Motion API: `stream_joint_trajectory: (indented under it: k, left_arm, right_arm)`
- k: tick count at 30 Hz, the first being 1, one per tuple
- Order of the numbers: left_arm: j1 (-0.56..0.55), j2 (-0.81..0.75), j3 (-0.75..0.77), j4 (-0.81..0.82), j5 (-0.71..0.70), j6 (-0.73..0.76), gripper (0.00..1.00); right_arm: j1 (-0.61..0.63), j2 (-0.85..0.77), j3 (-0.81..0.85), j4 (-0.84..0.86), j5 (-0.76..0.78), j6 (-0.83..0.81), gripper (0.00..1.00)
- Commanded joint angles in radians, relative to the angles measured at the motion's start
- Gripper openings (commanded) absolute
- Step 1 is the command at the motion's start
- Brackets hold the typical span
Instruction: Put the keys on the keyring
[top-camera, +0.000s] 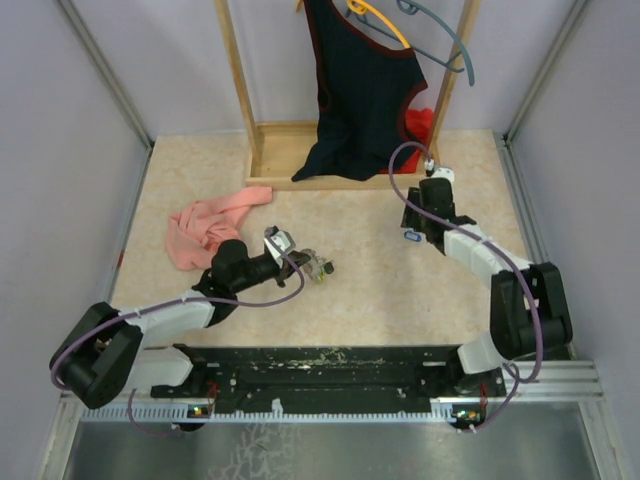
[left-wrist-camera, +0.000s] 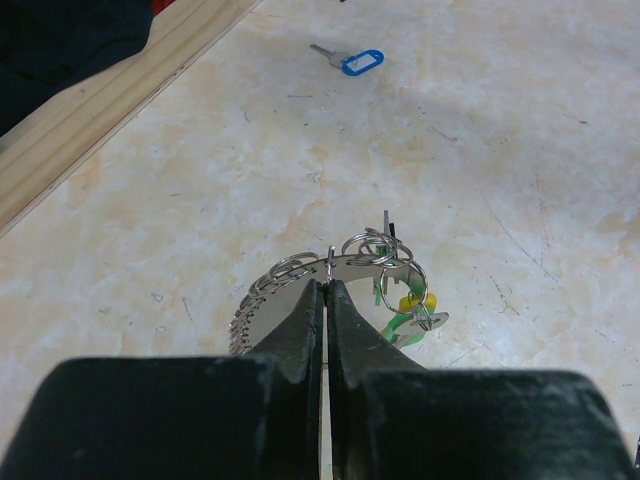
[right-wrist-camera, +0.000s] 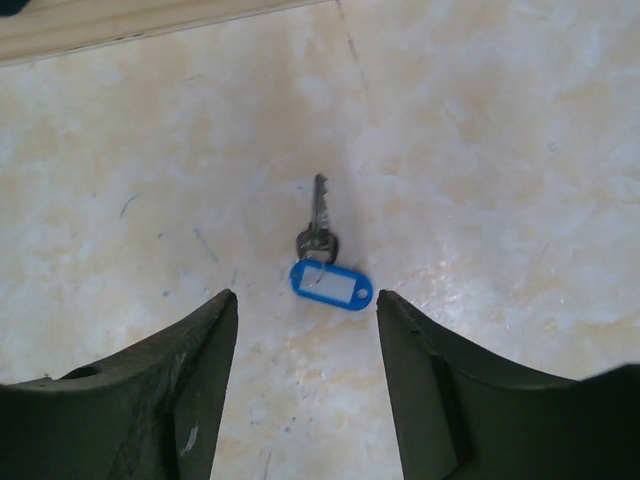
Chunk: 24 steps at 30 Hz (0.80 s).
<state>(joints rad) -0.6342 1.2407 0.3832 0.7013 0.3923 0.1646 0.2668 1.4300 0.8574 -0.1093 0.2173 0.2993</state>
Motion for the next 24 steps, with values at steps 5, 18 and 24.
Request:
stream_joint_trajectory:
  k: [5, 18, 24]
  left_arm:
    - [0.009, -0.032, 0.019, -0.036, -0.028, 0.002, 0.01]
    - [0.011, -0.022, 0.023, -0.038, -0.025, 0.002, 0.01]
    - [0.011, -0.026, 0.020, -0.038, -0.027, -0.003, 0.01]
  right_arm:
    - [-0.075, 0.266, 0.197, -0.044, -0.020, 0.062, 0.48]
    - [-0.075, 0.340, 0.150, -0.144, -0.137, 0.208, 0.19]
    - [0.093, 0.192, 0.019, -0.140, -0.132, 0.336, 0.16]
